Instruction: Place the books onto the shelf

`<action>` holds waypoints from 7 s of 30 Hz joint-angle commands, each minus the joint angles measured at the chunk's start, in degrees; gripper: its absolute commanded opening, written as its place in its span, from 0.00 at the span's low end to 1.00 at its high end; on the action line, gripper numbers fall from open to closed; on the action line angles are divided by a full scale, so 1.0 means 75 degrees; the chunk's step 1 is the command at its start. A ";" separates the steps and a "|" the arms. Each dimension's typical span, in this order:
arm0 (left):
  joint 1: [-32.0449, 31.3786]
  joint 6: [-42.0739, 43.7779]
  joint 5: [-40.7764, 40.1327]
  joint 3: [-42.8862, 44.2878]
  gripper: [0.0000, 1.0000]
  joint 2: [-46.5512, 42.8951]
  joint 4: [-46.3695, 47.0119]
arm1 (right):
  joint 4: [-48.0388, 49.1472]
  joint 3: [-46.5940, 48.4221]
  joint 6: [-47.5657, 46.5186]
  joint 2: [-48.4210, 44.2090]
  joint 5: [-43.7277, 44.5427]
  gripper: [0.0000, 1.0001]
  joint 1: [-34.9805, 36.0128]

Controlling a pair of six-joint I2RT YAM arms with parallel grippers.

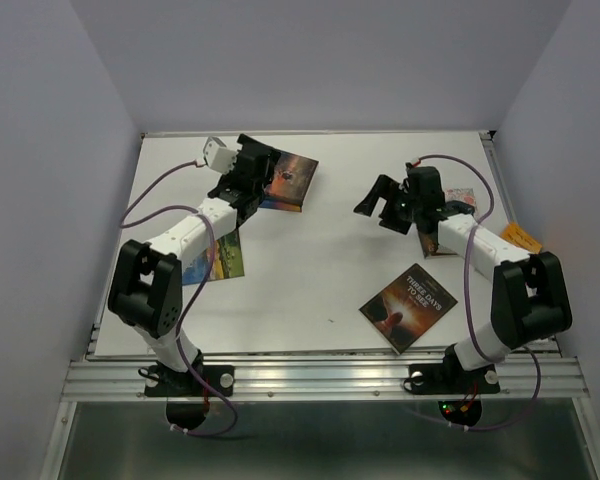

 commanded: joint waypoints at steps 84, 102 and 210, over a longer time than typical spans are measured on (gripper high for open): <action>0.3015 0.6048 0.2664 0.3471 0.99 0.0663 -0.2816 | -0.2541 0.5723 -0.1504 0.4010 0.4923 1.00 0.0997; 0.0567 0.6013 0.4586 -0.0009 0.99 -0.1272 -0.1175 | -0.6067 -0.2031 0.2609 -0.4008 0.4102 1.00 -0.0444; -0.2399 0.3832 1.0307 -0.1464 0.76 0.2431 0.3708 | -0.0677 -0.3885 0.0395 -0.0857 -0.0654 0.24 -0.0679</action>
